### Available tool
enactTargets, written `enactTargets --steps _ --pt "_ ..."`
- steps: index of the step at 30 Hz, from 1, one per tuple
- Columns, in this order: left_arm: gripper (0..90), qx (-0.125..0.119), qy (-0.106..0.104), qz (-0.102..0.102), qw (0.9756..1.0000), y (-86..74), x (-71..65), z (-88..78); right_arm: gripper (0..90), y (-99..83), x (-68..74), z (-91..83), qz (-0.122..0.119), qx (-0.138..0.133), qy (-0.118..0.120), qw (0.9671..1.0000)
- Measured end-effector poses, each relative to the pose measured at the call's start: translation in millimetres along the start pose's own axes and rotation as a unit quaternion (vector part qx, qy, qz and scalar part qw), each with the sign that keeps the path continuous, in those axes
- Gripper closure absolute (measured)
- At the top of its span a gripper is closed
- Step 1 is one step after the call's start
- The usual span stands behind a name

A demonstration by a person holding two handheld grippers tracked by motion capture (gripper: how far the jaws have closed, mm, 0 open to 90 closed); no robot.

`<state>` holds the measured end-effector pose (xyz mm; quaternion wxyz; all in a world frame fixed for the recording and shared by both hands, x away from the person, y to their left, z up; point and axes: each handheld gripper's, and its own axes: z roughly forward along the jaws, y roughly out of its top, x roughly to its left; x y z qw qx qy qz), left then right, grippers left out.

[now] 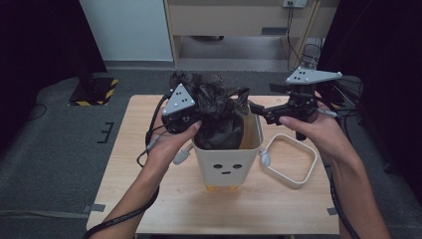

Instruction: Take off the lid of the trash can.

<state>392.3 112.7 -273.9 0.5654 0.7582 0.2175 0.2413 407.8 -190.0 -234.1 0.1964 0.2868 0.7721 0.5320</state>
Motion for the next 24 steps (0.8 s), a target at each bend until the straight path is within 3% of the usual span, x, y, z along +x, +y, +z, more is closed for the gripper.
enactTargets --steps 13,24 --pt "87.6 -0.006 -0.005 0.007 1.0 7.6 -4.3 0.8 3.5 -23.3 -20.6 -7.6 0.028 0.01 -0.036 0.9989" --pt "87.5 -0.008 -0.008 0.013 0.9999 10.6 -5.9 2.3 3.3 -61.8 -37.9 -6.1 0.049 0.044 -0.066 0.9956"
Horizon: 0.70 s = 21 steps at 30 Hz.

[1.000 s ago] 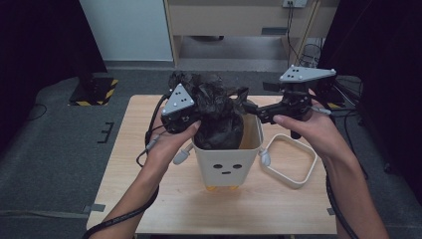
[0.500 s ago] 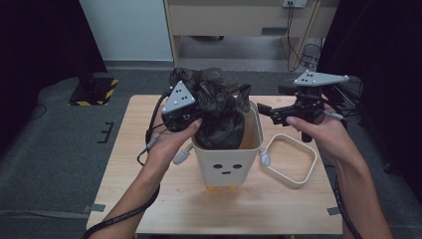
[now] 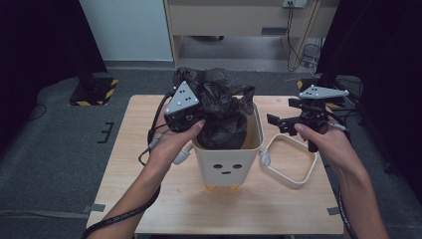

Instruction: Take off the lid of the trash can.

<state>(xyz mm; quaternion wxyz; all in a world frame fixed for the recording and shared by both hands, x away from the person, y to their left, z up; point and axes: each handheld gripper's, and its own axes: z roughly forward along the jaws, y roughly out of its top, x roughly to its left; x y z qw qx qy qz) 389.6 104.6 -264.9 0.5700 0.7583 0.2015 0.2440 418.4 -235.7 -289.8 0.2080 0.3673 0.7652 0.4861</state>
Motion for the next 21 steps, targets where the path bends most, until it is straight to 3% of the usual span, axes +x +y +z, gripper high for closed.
enactTargets --steps 8,18,21 --pt "87.3 -0.003 -0.002 0.0 1.0 0.9 0.6 1.8 3.3 -21.5 -7.1 9.0 0.019 0.012 -0.009 0.9997" --pt "87.3 -0.01 -0.001 -0.001 0.9999 2.4 4.3 2.4 3.6 -64.5 -15.4 29.0 0.045 0.034 -0.017 0.9983" --pt "87.2 -0.012 0.001 0.0 0.9999 2.4 3.9 2.3 3.5 -75.6 -17.3 33.2 0.054 0.043 -0.03 0.9972"
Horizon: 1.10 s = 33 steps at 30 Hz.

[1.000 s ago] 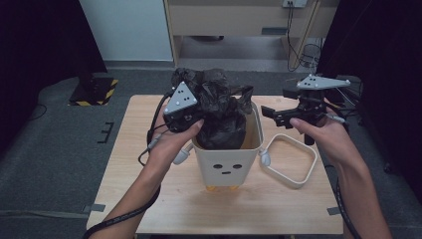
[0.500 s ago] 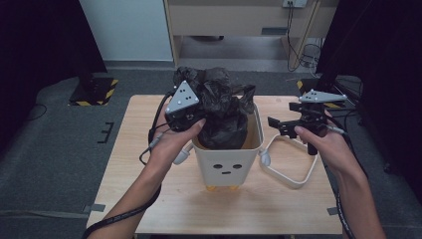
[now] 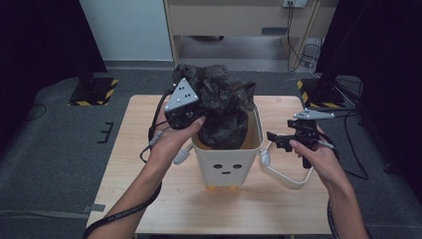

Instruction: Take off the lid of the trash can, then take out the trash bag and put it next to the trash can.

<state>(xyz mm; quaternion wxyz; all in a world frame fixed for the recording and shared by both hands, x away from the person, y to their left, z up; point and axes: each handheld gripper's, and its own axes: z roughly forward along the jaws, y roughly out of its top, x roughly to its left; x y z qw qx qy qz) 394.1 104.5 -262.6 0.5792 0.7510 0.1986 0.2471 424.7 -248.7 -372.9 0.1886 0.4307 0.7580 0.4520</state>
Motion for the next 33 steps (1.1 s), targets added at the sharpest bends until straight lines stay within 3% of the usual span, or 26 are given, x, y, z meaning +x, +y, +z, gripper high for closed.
enactTargets --steps 7,10,12,33 --pt "87.2 -0.004 0.0 0.001 1.0 2.4 1.6 -0.9 3.6 -21.7 -4.6 11.8 0.019 0.011 -0.008 0.9997" --pt "87.1 -0.005 0.002 0.005 1.0 5.0 1.7 -1.6 3.9 -24.1 -7.4 12.5 0.004 0.021 -0.019 0.9996" --pt "87.1 -0.006 0.002 0.005 1.0 6.4 2.0 -1.7 3.6 -25.6 -9.9 12.6 0.013 0.022 -0.02 0.9995" --pt "87.0 -0.02 0.006 0.008 0.9997 27.2 5.4 -4.0 3.7 -46.4 -21.0 27.7 0.018 0.056 -0.049 0.9971"
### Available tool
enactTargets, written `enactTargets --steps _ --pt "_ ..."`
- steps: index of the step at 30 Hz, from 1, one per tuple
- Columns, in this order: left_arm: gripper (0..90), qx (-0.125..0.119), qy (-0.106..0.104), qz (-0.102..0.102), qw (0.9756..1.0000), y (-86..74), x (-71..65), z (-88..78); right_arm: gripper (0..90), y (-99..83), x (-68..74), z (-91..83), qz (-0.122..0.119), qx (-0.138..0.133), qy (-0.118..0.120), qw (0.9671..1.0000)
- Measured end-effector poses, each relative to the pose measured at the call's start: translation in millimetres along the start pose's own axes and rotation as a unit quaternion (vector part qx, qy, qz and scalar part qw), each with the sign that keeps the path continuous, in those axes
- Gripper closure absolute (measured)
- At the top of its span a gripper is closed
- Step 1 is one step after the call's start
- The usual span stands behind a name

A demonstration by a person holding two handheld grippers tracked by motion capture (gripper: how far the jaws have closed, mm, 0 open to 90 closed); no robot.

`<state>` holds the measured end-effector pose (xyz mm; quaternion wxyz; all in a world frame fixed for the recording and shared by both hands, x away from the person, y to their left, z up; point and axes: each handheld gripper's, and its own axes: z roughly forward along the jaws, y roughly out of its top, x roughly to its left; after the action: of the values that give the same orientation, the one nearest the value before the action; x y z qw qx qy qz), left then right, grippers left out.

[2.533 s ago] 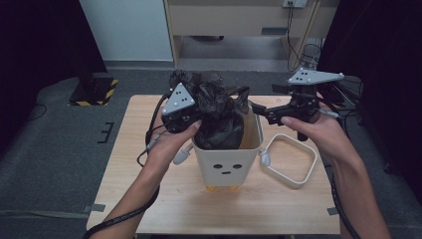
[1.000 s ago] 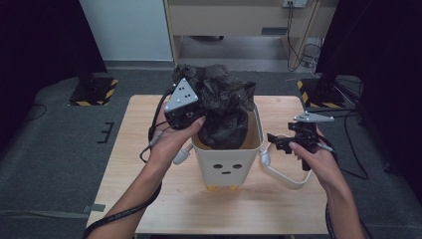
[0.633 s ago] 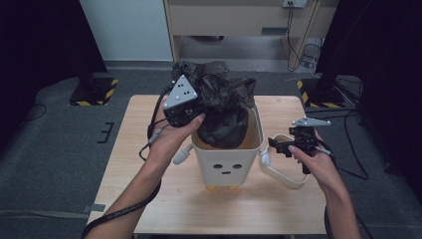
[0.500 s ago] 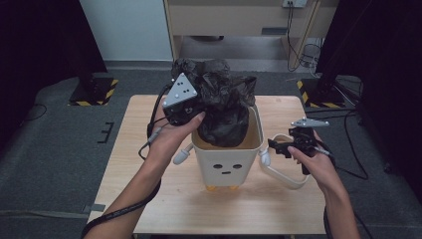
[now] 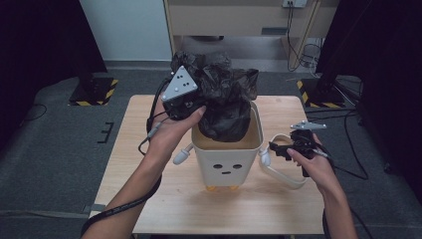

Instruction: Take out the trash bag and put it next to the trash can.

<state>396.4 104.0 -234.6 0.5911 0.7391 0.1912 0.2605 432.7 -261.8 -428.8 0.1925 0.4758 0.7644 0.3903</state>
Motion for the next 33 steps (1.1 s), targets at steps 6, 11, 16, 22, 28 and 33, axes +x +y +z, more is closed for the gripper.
enactTargets --steps 6,11,16,22,28,33 --pt "87.0 -0.002 0.007 -0.005 1.0 1.1 5.5 -3.5 3.8 -3.9 -5.6 -0.3 0.012 0.002 -0.005 0.9999" --pt "87.1 -0.005 0.014 -0.009 0.9998 2.5 10.6 -8.2 3.9 -6.9 -8.8 -0.1 0.01 0.006 -0.01 0.9999" --pt "87.5 -0.012 0.022 -0.021 0.9995 2.8 14.8 -13.2 3.9 -10.0 -10.6 0.1 0.011 0.011 -0.015 0.9998" --pt "87.7 -0.027 0.028 -0.028 0.9988 5.1 19.5 -20.7 3.9 -9.8 -11.6 -1.1 0.011 0.009 -0.016 0.9998" --pt "87.7 -0.033 0.037 -0.03 0.9983 7.1 25.9 -31.2 3.9 -10.6 -13.0 -2.8 0.013 0.009 -0.019 0.9997" --pt "87.7 -0.043 0.047 -0.037 0.9973 8.1 32.2 -40.5 3.9 -10.5 -14.1 -3.2 0.01 0.008 -0.019 0.9997"
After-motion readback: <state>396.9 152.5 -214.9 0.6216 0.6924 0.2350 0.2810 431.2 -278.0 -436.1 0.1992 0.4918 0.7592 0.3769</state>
